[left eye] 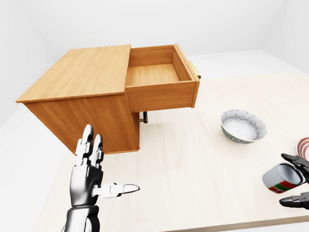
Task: Put the ketchup in the top drawer of the cabinet.
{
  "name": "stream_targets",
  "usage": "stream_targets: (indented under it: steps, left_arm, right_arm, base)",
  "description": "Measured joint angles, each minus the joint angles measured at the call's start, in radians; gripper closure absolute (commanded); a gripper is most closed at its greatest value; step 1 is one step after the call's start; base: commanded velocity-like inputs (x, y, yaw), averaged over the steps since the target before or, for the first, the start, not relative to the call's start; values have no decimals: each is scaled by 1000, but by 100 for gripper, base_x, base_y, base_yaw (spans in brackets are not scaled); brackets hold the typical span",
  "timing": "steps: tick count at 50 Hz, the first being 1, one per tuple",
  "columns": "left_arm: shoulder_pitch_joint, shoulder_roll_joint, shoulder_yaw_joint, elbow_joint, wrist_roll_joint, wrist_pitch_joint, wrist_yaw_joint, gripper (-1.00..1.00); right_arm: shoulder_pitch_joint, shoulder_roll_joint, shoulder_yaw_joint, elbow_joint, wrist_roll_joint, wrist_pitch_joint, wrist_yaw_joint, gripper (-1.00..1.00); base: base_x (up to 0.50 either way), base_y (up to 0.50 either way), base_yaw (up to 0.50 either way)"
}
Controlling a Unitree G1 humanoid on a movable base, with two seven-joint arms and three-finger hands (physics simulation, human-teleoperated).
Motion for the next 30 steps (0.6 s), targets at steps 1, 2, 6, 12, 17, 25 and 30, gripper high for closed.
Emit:
stream_targets:
  steps: [1,2,6,12,17,25,30]
  left_arm:
    - [0,0,0,1,0,-1,0,-100]
    - [1,0,0,2,0,-2,0,-100]
    - [2,0,-1,4,1,-6,-1,-100]
    - [1,0,-1,6,1,-7,0,-100]
    - [1,0,-1,1,1,-2,0,-100]
    - [-1,0,0,-3,1,5,1,-100]
    - [0,0,-1,1,1,0,0,-100]
  right_arm:
    - [1,0,1,2,1,0,0,100]
    - [1,0,0,3,5,0,-1,100]
    - [-2,-7,-4,2,19,0,0,100]
    - [6,-3,-1,5,28,0,0,100]
    - [10,2,0,1,23,0,0,100]
    - [13,13,7,-22,6,0,0,100]
    - [11,26,15,-68,-14,0,0,100]
  base:
    - [0,0,0]
    - [0,0,0]
    - [0,0,0]
    - [0,0,0]
    - [0,0,0]
    - [0,0,0]
    - [0,0,0]
